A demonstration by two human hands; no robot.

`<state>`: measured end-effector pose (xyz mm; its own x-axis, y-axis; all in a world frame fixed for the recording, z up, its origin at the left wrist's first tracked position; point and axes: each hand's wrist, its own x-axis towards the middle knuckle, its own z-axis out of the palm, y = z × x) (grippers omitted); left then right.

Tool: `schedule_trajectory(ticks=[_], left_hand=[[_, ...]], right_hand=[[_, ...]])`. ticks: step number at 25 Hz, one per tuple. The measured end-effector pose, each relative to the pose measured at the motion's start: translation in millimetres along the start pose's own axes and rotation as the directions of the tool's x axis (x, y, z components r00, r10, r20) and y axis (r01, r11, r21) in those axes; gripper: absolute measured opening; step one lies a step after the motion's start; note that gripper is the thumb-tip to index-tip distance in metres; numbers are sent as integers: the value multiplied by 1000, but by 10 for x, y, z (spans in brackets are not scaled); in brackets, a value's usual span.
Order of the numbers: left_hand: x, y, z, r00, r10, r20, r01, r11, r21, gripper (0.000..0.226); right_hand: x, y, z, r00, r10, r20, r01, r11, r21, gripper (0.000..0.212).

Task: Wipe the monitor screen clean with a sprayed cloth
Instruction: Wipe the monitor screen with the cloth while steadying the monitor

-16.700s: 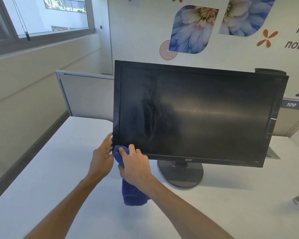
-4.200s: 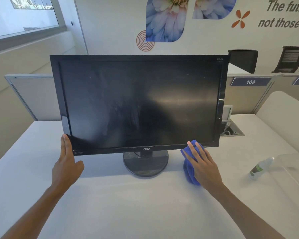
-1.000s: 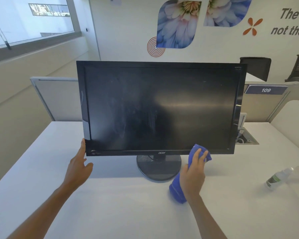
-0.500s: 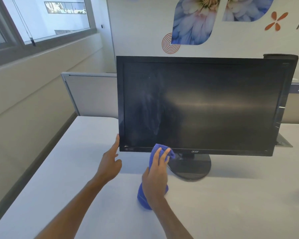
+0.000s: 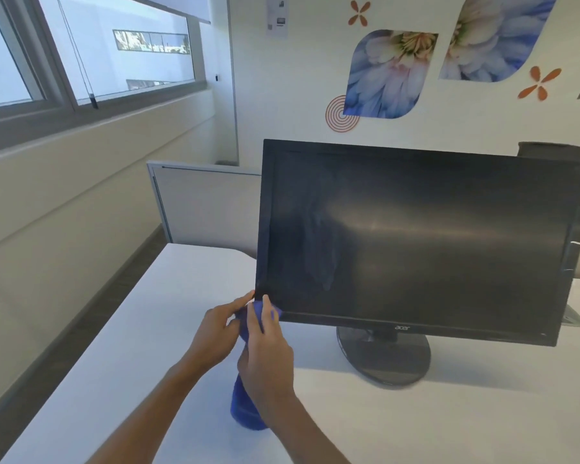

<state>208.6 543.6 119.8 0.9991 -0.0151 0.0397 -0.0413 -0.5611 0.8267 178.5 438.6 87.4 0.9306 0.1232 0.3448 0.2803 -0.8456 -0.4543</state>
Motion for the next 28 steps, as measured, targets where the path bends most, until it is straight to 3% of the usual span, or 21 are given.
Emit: schedule_trajectory(ticks=[3,5,9,12,14,17,20,21,23,28], left_hand=[[45,-65,-39,999,2,-49,-4,999,-50,51],[26,-54,-31,996,18,-82,-25,996,-81,59],[13,-5,63,997,58,-56,-62,995,-83,62],[-18,2,137,999,-6,-45,5,1000,-15,52],[-115,-43,179,998,-28,-64,30,999,28,42],[-354,41,262,987,-74,-145,75,997,5,28],[-586,320,366,997,-77,1,75,972,-221,47],[-651,429,423,992,-83,93,108,942,-319,52],[-773,641,565,966,-92,240,196,866,-461,41],[-946,825,909,960,-135,247,252,804,-539,21]], right_hand=[[354,-65,-454,976,-47,-214,50,999,7,72],[579,-66,-674,955,-118,-273,107,993,-54,68],[625,123,-562,960,-262,-99,228,935,-270,70],[310,243,-411,970,-209,126,229,956,-180,69],[120,267,-443,969,-113,220,149,976,-157,67],[-118,325,-633,996,8,84,-8,1000,3,61],[-325,397,-849,999,35,-18,-31,982,184,67],[-379,436,-891,999,39,-16,-34,970,242,70],[-481,500,-981,1000,19,19,-24,962,274,80],[-846,694,-1283,997,48,64,-68,936,347,90]])
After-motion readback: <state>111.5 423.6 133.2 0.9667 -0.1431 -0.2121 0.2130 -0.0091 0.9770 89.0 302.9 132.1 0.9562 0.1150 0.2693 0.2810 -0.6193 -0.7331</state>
